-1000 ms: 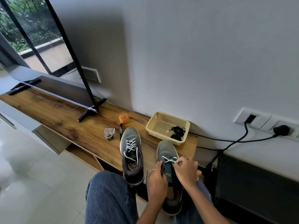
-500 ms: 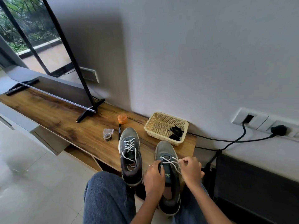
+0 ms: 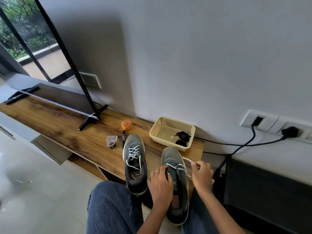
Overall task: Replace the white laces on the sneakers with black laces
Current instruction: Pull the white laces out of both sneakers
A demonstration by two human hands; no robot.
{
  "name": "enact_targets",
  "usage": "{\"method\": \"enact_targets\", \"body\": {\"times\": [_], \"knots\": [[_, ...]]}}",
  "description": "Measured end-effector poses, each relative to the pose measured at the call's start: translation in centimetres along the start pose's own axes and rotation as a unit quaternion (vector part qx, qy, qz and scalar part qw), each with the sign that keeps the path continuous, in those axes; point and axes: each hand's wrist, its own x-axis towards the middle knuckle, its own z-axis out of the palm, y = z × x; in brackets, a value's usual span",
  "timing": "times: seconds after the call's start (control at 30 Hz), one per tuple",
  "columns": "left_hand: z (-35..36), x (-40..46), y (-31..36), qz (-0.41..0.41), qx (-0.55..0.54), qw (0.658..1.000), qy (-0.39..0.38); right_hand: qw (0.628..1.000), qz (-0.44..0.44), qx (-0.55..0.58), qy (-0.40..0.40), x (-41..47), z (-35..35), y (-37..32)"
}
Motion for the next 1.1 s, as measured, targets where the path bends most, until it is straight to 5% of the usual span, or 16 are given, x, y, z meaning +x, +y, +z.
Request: {"method": "enact_targets", "body": {"times": [0.17, 0.33, 0.53, 0.7, 0.87, 0.93, 1.0, 1.1], "knots": [[0.9, 1.8, 1.1, 0.099, 0.082, 0.992, 0.01, 1.0, -0.016, -0.007, -0.025, 0.0, -0.4, 0.6], [1.8, 3.4, 1.2, 0.122, 0.158, 0.978, -0.052, 0.987, -0.153, 0.02, -0.047, -2.7, 0.7, 0.3], [1.0, 4.3, 0.8, 0.122, 0.123, 0.98, -0.102, 0.975, -0.186, -0.052, -0.109, -4.4, 1.5, 1.6], [0.3, 3.6, 1.1, -0.026, -0.085, 0.995, -0.043, 0.982, -0.153, -0.061, -0.09, -4.1, 1.9, 1.7], [-0.4, 3.3, 1.8, -0.253, -0.298, 0.918, 0.06, 0.982, -0.147, -0.078, -0.087, -4.3, 2.1, 1.6], [-0.7, 3.1, 2.0, -0.205, -0.252, 0.945, 0.036, 0.982, -0.145, -0.085, -0.087, -4.3, 2.1, 1.5], [-0.5, 3.0, 1.6, -0.066, -0.122, 0.99, 0.023, 0.983, -0.142, -0.083, -0.087, -4.2, 2.1, 1.6], [0.7, 3.4, 0.5, 0.143, 0.088, 0.986, 0.017, 0.982, -0.155, -0.074, -0.083, -4.3, 2.0, 1.6]]}}
